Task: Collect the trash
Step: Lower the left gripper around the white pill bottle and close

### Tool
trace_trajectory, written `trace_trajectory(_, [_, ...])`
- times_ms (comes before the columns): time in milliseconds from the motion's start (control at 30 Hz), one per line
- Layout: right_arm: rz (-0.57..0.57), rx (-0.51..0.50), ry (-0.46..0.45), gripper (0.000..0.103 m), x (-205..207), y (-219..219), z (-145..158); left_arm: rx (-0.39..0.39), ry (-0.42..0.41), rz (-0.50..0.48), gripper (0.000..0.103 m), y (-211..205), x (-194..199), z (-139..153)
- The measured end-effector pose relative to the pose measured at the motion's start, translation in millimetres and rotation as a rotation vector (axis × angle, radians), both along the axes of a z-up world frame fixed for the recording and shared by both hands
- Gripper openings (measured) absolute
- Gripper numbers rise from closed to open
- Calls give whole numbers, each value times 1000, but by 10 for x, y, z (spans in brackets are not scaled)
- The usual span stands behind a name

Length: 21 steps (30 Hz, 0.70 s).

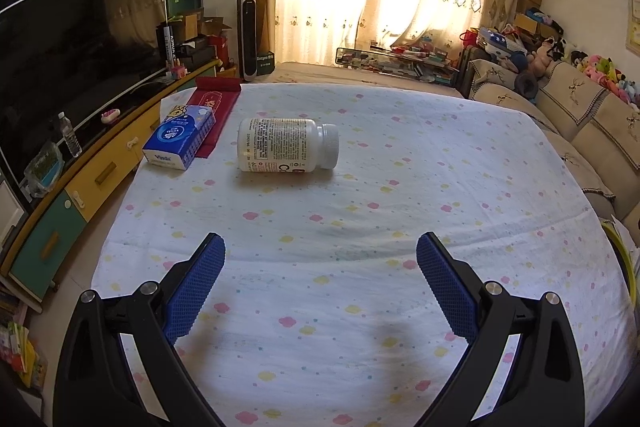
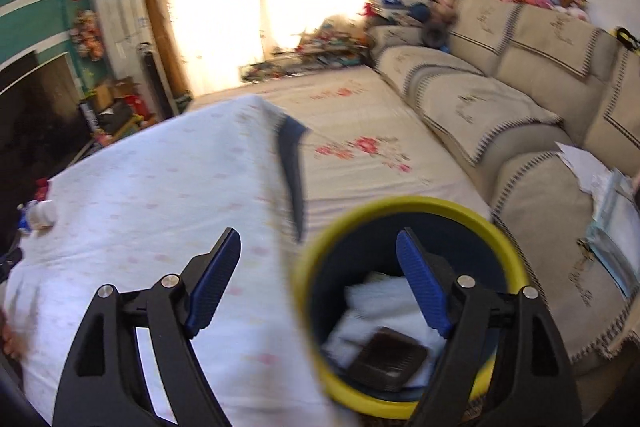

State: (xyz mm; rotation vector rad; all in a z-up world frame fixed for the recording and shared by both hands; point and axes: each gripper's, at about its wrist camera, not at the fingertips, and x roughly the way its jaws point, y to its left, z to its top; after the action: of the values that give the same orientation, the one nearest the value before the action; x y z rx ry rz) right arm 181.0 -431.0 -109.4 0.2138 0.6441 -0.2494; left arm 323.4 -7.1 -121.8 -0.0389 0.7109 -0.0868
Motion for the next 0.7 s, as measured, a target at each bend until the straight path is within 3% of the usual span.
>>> trace_trajectory(200, [194,-28,-48,76,481,695,226,-44,77,4,95,30,169,-12])
trace_trajectory(333, [266,-63,-76,77,636,994,267,-11,108,-5,95,39,445,74])
trace_trajectory(567, [303,-39,14,78,745,1073,22,27,170,6,95,83,1087,17])
trace_trajectory(700, [317,-64,-2,78,698,1148,26,85,178,23,95,39,1288,-47])
